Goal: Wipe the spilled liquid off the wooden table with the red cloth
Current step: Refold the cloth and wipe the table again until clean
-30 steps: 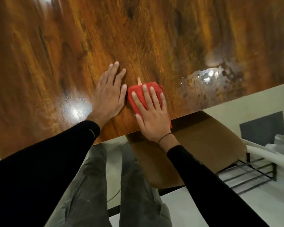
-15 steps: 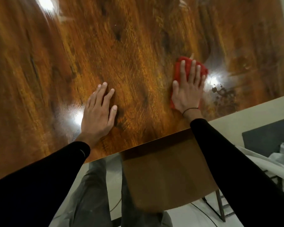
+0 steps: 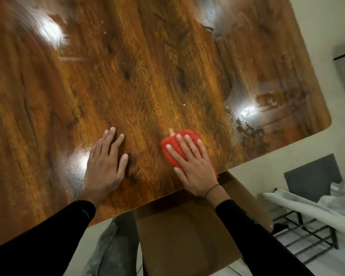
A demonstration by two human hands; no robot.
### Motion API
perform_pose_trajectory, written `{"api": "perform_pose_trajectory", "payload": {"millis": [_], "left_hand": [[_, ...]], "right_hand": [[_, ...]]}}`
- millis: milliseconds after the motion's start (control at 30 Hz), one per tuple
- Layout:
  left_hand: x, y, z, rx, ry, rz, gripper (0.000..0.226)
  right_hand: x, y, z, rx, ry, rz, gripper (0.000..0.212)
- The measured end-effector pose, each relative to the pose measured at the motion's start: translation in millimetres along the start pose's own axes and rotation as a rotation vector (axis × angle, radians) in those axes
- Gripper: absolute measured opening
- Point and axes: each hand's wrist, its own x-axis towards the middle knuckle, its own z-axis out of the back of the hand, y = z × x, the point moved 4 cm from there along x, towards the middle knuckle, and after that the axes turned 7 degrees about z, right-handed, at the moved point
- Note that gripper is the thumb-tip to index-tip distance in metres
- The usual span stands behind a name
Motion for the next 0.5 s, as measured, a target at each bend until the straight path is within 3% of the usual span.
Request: {"api": "perform_pose_trajectory", "payload": {"millis": [200, 333, 400, 500], "left_hand": [[0.7, -2.0, 3.5, -0.036, 0.022, -0.004, 0.064], [-0.3, -1.3, 2.2, -0.015, 0.036, -0.019, 0.065], [1.2, -0.7, 0.6, -0.005, 0.042, -0.028, 0.065], [2.1, 1.2, -0.9, 0.011, 0.041, -0.035, 0.065]], "right_hand": [[-4.4, -67.8, 23.9, 0.119, -0.092, -0.536, 0.075], [38.4, -117.2, 46.9, 0.205, -0.138, -0.861, 0.079], [72.3, -134.2, 54.9, 0.203, -0.141, -0.889, 0.081], [124.9, -130.5, 60.6, 0.149, -0.112, -0.779, 0.081]]}}
